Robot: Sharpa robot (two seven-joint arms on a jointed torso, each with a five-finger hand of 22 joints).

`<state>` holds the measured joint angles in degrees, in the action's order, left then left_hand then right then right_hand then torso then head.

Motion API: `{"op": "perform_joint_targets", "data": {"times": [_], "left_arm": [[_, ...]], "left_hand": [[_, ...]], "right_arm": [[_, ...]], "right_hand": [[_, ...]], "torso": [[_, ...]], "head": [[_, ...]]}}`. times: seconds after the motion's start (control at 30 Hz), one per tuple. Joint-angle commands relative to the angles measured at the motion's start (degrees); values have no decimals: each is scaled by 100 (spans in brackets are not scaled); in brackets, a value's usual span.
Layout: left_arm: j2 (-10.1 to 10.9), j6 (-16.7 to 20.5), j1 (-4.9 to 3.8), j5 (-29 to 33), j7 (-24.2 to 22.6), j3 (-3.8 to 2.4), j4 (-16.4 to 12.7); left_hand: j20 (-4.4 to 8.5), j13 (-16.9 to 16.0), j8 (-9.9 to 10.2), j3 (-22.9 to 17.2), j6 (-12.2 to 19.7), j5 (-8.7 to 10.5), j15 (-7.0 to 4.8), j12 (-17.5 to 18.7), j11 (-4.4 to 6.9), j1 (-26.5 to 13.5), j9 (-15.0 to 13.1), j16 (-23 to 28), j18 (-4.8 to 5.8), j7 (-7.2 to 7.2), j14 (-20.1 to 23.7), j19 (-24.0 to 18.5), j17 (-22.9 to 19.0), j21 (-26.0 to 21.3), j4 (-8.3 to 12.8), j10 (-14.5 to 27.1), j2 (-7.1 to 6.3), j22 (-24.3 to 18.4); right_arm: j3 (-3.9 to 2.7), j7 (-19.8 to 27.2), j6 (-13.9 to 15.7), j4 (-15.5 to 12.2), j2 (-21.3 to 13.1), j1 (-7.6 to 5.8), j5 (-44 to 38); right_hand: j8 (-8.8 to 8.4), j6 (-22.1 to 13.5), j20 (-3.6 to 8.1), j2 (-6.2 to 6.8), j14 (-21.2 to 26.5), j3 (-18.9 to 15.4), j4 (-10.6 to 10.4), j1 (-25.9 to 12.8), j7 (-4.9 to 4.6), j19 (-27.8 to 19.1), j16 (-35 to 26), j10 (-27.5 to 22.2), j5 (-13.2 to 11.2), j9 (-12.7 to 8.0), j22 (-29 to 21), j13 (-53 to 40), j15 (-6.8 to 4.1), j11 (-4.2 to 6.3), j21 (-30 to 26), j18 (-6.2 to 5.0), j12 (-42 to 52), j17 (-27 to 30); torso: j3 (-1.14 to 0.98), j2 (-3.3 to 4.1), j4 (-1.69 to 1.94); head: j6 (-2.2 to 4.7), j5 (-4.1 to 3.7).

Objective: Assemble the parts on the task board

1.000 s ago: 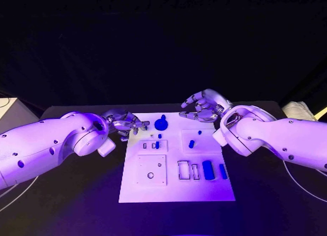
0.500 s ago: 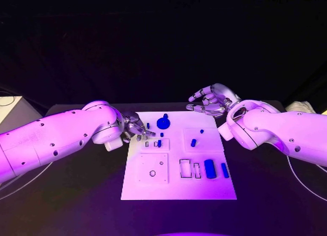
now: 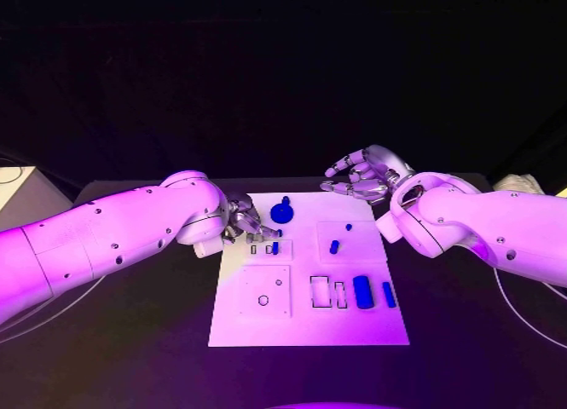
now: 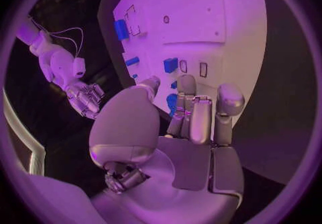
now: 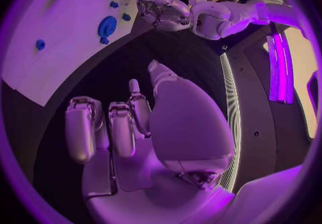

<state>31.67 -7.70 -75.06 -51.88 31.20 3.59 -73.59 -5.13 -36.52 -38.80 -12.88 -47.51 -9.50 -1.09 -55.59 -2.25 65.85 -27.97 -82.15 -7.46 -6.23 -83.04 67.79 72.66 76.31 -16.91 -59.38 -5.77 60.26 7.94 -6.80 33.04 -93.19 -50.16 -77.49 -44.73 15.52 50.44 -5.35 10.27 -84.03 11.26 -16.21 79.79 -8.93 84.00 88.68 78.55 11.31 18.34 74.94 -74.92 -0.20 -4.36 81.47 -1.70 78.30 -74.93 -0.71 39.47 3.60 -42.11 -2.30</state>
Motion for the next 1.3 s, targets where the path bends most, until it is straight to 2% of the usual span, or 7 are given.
{"op": "perform_joint_targets", "data": {"times": [0.03,0.37,0.6,0.9,1.3], "left_arm": [[-65,-204,-12,-42,6,8,62],[-196,-317,-13,-18,-21,27,172],[-316,-401,-13,-1,-41,34,269],[-419,-479,-11,8,-64,68,418],[-519,-574,-8,49,-83,122,561]], "left_hand": [[-6,7,-27,29,46,-15,-11,-3,2,-63,-5,-34,111,-9,-47,49,8,30,8,32,-8,7],[-7,7,-31,33,58,-19,-11,-4,1,-59,-14,-51,117,-10,-60,67,44,44,10,38,-3,33],[-7,7,-33,35,64,-20,-10,-4,1,-55,-20,-58,119,-11,-65,74,58,50,12,41,-1,44],[-8,6,-46,40,86,-19,-8,-7,0,-25,-43,-76,123,-12,-75,82,88,65,17,55,7,63],[-9,5,-56,39,96,-19,-7,-11,-1,2,-60,-86,125,-12,-80,87,106,74,19,62,16,76]], "right_arm": [[-2,-42,-136,-6,14,-1,1],[-1,-92,-158,7,33,-1,-18],[-1,-110,-166,14,56,-1,-28],[-1,-127,-180,14,67,-1,-35],[-1,-131,-194,11,74,-1,-39]], "right_hand": [[3,-25,-46,6,-512,5,-30,-48,-5,188,-28,-45,37,0,906,-288,12,13,-32,-49,-37,-1174],[1,-36,-47,8,-510,1,-32,-66,-7,182,-32,-67,43,-1,897,-266,14,11,-46,-52,-58,-1167],[1,-36,-47,8,-510,1,-32,-66,-7,182,-32,-67,43,-1,897,-266,14,11,-46,-52,-58,-1167],[0,-42,-48,8,-510,-2,-34,-82,-8,178,-33,-70,48,-1,892,-264,15,10,-54,-54,-61,-1165],[0,-42,-48,8,-510,-2,-34,-82,-8,178,-33,-70,48,-1,892,-264,15,10,-54,-54,-61,-1165]], "torso": [[0,1,7],[7,-1,12],[5,4,-3],[3,-1,10],[3,5,0]], "head": [[-10,-4],[-25,-14],[-35,-19],[-51,-41],[-73,-47]]}}
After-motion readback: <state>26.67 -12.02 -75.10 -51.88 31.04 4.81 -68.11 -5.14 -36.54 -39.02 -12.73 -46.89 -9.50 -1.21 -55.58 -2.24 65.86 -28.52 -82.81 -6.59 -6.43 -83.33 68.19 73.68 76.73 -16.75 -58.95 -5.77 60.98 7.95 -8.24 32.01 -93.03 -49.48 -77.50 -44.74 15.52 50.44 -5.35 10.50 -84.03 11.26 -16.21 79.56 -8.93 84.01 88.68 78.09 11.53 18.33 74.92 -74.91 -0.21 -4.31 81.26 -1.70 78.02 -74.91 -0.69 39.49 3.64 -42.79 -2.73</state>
